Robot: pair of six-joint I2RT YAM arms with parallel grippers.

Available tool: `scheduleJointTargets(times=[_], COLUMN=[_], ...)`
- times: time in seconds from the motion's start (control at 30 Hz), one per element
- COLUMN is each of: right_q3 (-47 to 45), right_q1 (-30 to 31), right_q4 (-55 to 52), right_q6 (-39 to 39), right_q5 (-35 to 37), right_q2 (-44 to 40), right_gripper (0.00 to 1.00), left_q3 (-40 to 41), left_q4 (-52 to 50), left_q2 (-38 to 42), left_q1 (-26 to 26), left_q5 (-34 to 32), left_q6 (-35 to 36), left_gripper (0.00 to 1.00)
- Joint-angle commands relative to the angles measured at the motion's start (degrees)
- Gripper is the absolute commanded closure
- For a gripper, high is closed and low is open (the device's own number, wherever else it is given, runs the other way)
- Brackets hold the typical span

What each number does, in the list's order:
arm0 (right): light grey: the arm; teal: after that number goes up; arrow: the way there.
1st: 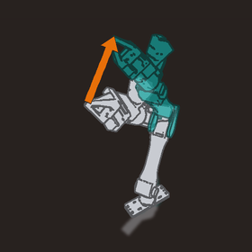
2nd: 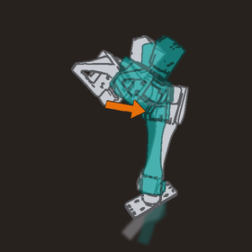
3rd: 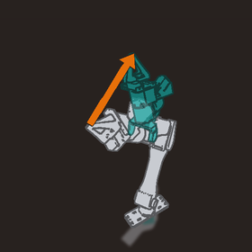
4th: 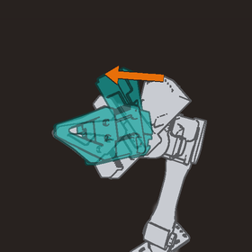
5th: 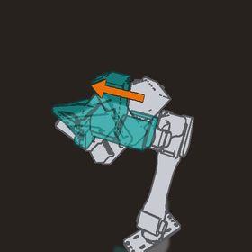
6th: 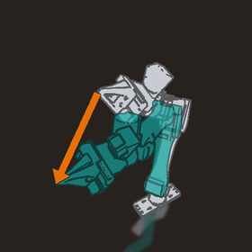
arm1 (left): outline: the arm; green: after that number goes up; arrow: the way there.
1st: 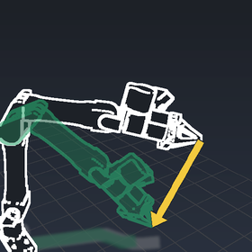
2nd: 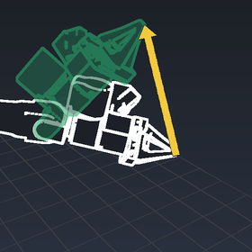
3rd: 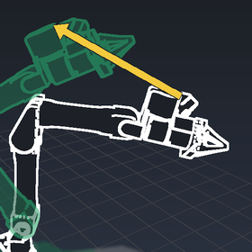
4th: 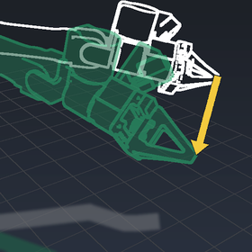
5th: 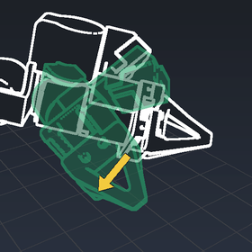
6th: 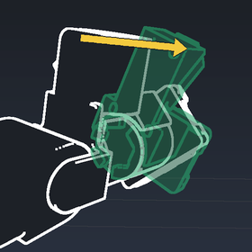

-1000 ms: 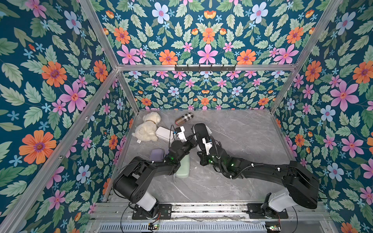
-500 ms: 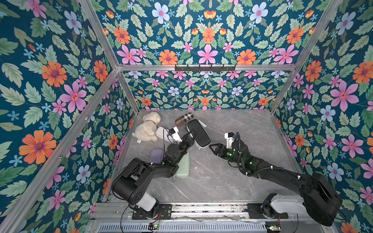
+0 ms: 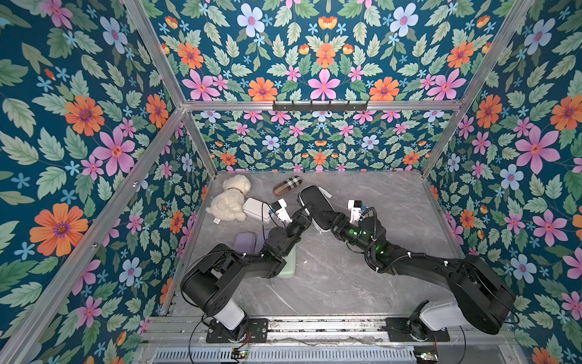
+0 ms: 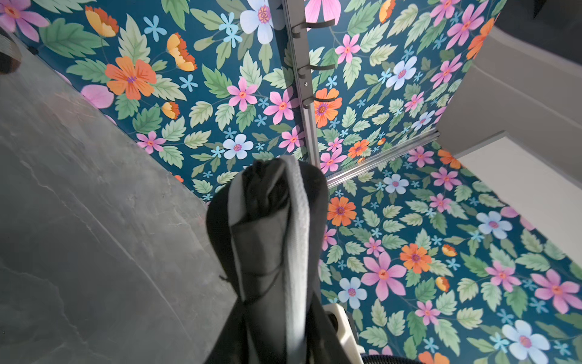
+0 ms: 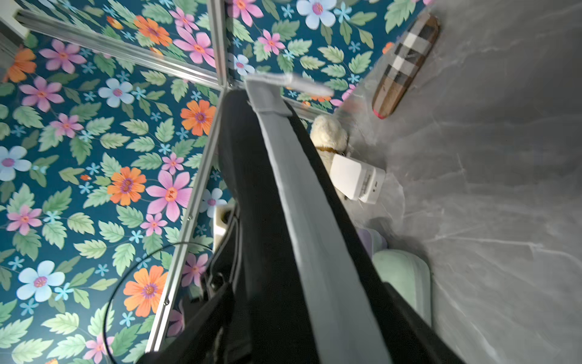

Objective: Put umbrellas into zippered umbrella sleeves
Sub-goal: Adjust the umbrella sleeve.

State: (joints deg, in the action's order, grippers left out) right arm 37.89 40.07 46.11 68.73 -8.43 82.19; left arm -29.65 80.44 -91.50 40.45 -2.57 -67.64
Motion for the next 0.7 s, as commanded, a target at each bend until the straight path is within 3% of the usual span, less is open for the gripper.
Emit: scheduleJointTargets(times=[0.0, 0.13, 0.2, 0.33, 0.47, 0.6, 0.67], right_q3=[1.0, -1.2, -2.3, -3.0, -1.1, 1.6, 2.0], right_q1=[-0.1, -4.3, -7.4, -15.5, -21.9, -22.9, -22.9], right_q4=[7.6, 10.4, 11.1, 11.3, 5.5, -4.9, -4.6], right_q6=[1.0, 1.2, 1.3, 0.6, -2.1, -9.5, -9.8], right_q5=[1.0, -5.0, -10.3, -25.1, -40.1, -47.7, -49.5], right_q2=[0.3, 0.2, -0.5, -2.2, -3.3, -4.3, -3.9], right_gripper=[0.38, 0.54, 0.58, 0.59, 0.60, 0.60, 0.60], left_q3=[0.2, 0.3, 0.3, -1.2, -5.2, -8.4, -8.7], left_q4=[3.7, -0.3, -4.3, -19.5, -29.5, -34.8, -34.8], left_q2=[-0.2, 2.4, 4.7, 9.6, 10.4, 11.0, 11.5], left_q1=[-0.2, -4.9, -9.0, -16.1, -17.8, -17.8, -17.8], left_q5=[3.3, 15.7, 23.6, 37.6, 48.3, 54.2, 56.0], left_q6=[1.0, 1.7, 2.5, 7.9, 11.7, 12.9, 12.6], left_gripper=[0.58, 0.33, 0.25, 0.23, 0.22, 0.21, 0.21])
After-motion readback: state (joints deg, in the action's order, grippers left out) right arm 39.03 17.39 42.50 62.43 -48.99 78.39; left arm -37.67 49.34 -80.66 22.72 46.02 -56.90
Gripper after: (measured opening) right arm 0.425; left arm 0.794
